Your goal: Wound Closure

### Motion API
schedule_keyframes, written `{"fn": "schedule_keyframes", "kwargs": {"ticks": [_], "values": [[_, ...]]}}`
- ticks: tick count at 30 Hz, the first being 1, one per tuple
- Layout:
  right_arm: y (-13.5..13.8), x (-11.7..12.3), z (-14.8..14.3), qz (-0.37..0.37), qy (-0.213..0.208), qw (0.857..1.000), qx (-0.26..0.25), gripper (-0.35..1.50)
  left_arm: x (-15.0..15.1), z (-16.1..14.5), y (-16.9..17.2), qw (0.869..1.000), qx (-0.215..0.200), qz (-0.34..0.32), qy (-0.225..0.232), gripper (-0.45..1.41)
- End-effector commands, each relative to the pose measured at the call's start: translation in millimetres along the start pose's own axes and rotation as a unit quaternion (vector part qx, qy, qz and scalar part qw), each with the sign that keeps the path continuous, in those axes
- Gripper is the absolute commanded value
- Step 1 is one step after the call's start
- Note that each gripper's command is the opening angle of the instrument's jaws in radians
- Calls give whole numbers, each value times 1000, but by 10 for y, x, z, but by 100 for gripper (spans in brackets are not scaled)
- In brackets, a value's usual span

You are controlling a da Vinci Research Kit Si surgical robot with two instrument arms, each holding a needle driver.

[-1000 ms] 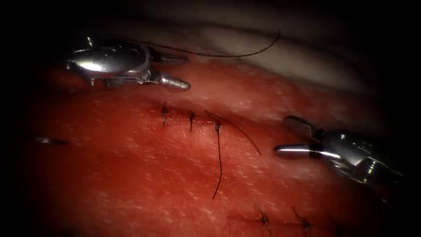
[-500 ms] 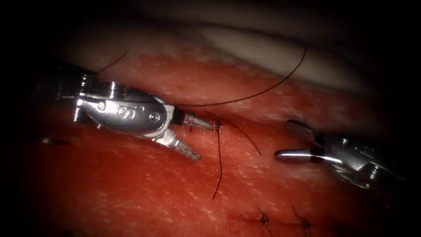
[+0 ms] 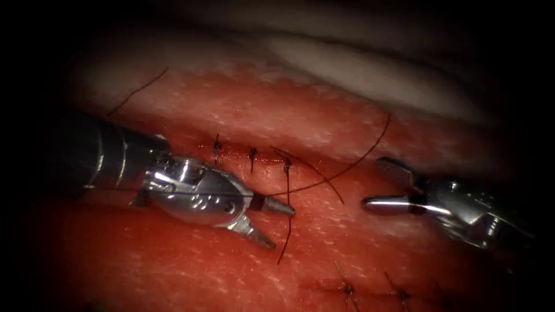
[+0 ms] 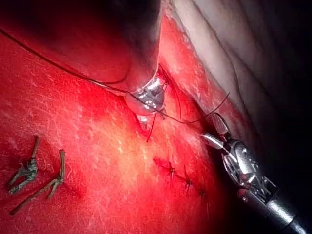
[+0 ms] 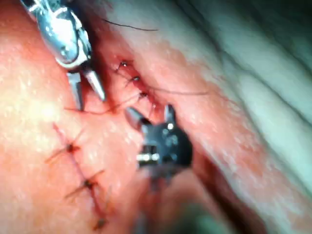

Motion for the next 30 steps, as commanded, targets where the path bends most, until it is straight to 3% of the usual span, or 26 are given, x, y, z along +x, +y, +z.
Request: {"fn": "schedule_keyframes", "kwargs": {"ticks": [1, 7, 10, 12, 14, 19, 24, 30], "values": [[-1, 0, 10, 0, 1, 1000, 2, 145, 3, 9, 5, 1000, 1, -1, 8, 44], [-1, -1, 11, 0, 2, 1000, 2, 145, 30, 15, 14, 999, 1, 27, 36, 44], [-4, -2, 13, -3, 2, 1000, -1, 145, 33, 14, 15, 998, 1, 36, 46, 36], [-5, -2, 14, -3, 3, 1000, -2, 145, 32, 12, 14, 998, 2, 43, 49, 12], [-9, -4, 17, -4, 3, 1000, 2, 145, 30, 9, 13, 998, 0, 44, 51, -33], [-20, -12, 26, -5, 7, 1000, 13, 142, 17, 1, 3, 999, 15, 19, 43, -35], [-28, -14, 34, -6, 8, 999, 31, 142, 8, -6, -3, 996, 37, -27, 70, -35], [-48, -22, 64, -73, 15, 992, 105, 135, 0, -37, -17, 992, 36, -50, 108, -35]]}}
